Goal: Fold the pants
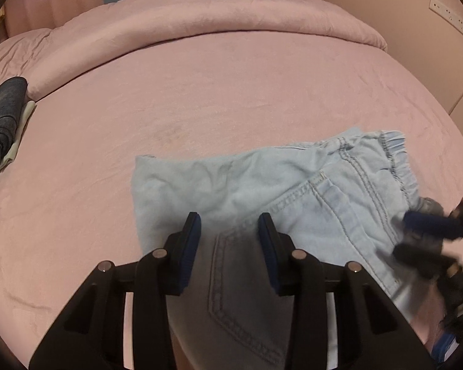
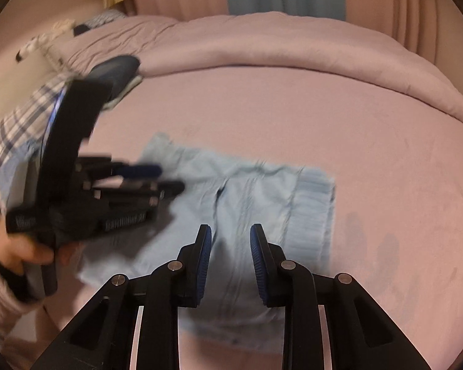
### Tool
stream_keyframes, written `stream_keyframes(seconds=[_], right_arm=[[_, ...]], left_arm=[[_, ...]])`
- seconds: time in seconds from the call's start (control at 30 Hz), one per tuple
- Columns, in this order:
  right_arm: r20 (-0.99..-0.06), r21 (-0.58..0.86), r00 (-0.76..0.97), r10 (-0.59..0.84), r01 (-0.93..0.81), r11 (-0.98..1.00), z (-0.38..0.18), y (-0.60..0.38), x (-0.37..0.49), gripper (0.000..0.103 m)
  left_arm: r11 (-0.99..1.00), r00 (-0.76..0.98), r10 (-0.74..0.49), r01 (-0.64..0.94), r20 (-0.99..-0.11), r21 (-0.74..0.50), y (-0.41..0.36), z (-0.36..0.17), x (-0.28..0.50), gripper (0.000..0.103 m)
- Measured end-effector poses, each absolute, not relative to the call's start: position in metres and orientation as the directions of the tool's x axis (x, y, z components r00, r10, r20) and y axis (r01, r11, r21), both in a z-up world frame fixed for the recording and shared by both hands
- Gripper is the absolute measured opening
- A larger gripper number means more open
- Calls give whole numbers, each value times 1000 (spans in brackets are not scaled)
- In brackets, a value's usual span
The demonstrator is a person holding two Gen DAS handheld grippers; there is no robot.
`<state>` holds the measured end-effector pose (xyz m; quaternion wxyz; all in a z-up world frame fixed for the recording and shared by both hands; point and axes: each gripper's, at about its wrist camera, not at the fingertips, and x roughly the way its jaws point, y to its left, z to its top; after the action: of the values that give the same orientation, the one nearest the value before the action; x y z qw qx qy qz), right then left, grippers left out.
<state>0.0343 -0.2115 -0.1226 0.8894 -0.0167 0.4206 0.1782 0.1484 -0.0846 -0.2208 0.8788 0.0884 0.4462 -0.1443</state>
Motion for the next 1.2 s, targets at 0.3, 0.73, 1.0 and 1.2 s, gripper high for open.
stream_keyframes(seconds=[0.3,0.73,1.0,1.2], right_arm=[[-786,220,511,347,-294,930,-147,-221,32,28],[-817,205,462,346,-327,922,-156,-191,52,34],[-811,206,470,349,-329,922,-147,-188,59,35],[-761,283,484,431,-350,893,-135,-179,73,37]], left_arm=[[936,571,-202,352,-796,16,-63,-218,96,38],[928,570,-212,373,-794,21,-58,-230,66,39],[946,551,-299,276,-779,-168,-15,-231,42,43],[930,515,-367,225,-775,-291,-1,-240,40,43]])
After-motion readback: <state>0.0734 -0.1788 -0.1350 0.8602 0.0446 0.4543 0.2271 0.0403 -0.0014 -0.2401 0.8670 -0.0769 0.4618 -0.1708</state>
